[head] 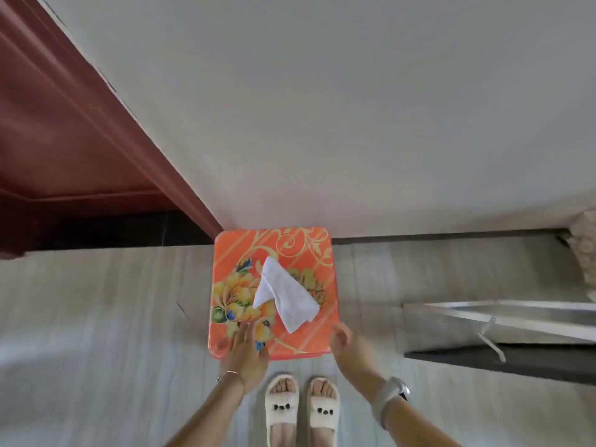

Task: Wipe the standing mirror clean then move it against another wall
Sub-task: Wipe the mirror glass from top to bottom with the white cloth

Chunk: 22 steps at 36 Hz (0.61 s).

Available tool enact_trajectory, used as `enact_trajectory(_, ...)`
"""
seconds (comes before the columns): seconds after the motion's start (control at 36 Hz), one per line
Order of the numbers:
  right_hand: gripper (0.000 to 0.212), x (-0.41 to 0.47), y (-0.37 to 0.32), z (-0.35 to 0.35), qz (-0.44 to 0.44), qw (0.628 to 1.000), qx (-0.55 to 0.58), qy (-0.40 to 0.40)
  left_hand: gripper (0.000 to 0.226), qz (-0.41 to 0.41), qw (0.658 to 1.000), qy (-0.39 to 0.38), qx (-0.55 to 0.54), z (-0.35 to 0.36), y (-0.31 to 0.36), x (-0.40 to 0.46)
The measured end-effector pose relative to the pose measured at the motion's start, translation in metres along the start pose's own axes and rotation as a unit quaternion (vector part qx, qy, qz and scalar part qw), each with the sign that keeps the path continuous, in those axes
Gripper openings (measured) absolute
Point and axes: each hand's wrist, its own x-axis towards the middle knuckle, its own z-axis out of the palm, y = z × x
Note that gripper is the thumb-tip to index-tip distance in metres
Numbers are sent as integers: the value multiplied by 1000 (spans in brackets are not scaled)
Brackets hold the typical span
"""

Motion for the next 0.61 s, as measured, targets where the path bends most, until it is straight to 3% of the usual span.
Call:
enact_trajectory(0.19, 41, 72, -8, 53, -33, 995, -62, 74, 72, -54, 985, -14, 166, 36, -16, 28)
enact_trajectory(0.28, 35, 86, -5, 55, -10, 993, -88, 74, 77, -45, 984, -26, 173, 37, -14, 28)
enact_trajectory(0.36, 28, 88, -3, 58, 2, 994, -99, 53, 74, -36, 989, -50, 132, 28, -19, 35)
enact_trajectory(0.44, 8, 75, -13, 48, -30, 998, -19, 48, 66, -35, 997, -56, 34, 7, -14, 39)
enact_trajectory(0.53, 13, 53, -34, 20, -89, 994, 31, 57, 57, -24, 999, -5, -24, -21, 14, 32)
enact_trajectory(0.61, 12, 21, -61, -22, -169, 982, 50, 64, 63, 66, 994, 61, -65, -51, 54, 8)
